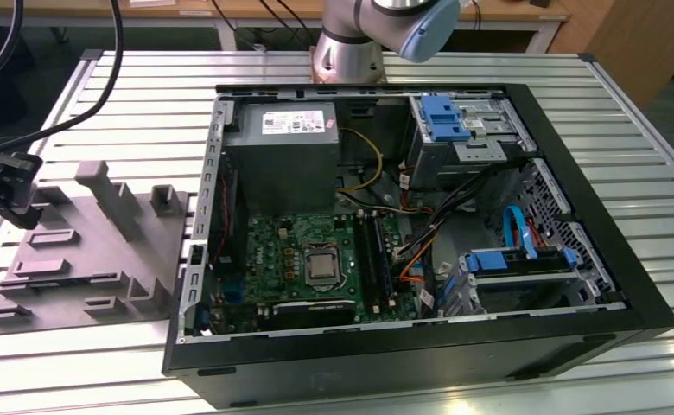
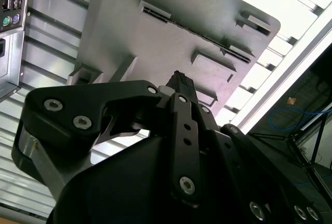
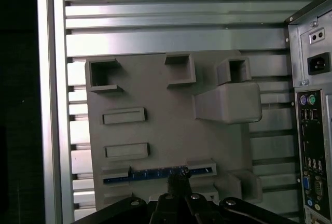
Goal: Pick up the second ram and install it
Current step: 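Pick up the second ram and move it above second insertion slot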
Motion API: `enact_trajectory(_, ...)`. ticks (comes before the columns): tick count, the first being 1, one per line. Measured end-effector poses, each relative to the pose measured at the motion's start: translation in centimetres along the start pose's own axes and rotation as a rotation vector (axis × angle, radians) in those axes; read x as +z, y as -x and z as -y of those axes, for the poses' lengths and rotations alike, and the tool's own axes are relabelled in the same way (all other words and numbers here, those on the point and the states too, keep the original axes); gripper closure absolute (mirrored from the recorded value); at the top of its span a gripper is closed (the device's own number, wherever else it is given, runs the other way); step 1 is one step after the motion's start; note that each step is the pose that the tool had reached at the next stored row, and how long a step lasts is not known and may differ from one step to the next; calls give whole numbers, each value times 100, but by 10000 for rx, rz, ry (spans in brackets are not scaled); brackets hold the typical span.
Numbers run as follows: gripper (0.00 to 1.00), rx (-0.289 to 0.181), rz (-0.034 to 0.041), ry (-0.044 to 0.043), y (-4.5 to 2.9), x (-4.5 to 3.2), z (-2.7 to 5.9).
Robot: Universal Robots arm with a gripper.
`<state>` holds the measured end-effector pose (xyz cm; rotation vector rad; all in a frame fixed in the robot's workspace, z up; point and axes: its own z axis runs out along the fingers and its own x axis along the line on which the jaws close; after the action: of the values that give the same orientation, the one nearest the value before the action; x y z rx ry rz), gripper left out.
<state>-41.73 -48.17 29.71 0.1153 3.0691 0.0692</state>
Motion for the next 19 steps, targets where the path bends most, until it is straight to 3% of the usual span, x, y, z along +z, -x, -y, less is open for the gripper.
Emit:
enact_trajectory(9,90,-108,-5,7,-1,4,0)
enact_trajectory(19,90,-1823,-87,124,-2,25,1)
